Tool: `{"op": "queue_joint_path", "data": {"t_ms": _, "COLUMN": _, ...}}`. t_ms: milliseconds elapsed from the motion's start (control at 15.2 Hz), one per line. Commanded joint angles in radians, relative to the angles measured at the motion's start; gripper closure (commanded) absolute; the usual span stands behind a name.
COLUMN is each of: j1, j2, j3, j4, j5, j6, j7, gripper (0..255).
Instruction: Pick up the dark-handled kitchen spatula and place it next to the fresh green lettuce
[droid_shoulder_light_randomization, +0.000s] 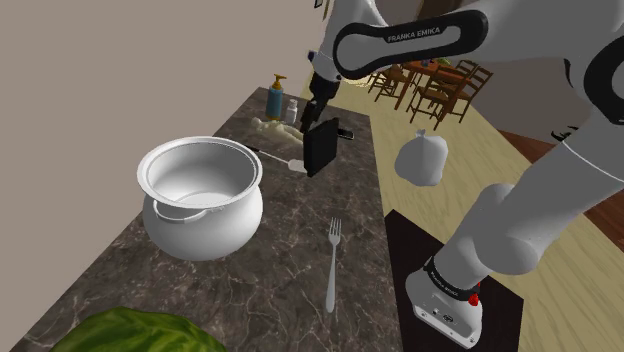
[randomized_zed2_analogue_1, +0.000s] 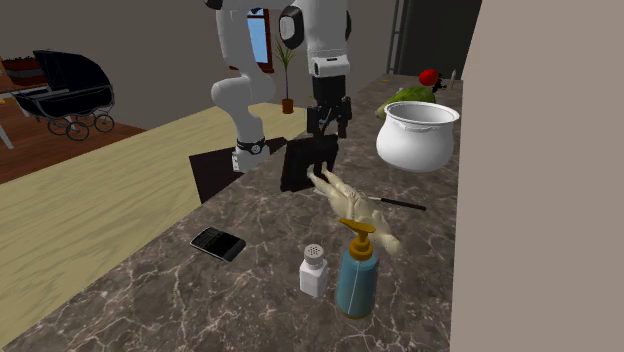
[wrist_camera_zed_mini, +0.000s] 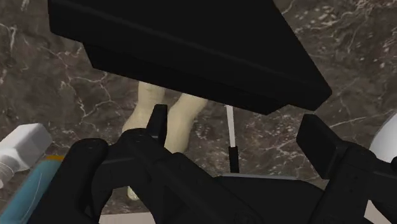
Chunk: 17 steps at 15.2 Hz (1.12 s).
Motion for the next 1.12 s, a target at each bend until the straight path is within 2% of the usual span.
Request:
{"op": "queue_joint_path", "data": {"t_ms": 0, "j1": 0.010, "j2": 0.126, "j3": 0.004, "j4": 0.039, "j5": 0.006, "j6": 0.010, "j7": -0.037, "gripper": 0}}
{"op": "queue_joint_path", "data": {"t_ms": 462, "j1": 0.039, "j2": 0.372, "j3": 0.035, "j4": 0.246, "j5": 0.038, "j6": 0.056, "j7": -0.148, "gripper": 0}}
{"op": "queue_joint_path", "data": {"t_ms": 1056, "j1": 0.040, "j2": 0.438, "j3": 0.038, "j4": 0.226, "j5": 0.042, "j6": 0.142, "j7": -0.155, "gripper": 0}}
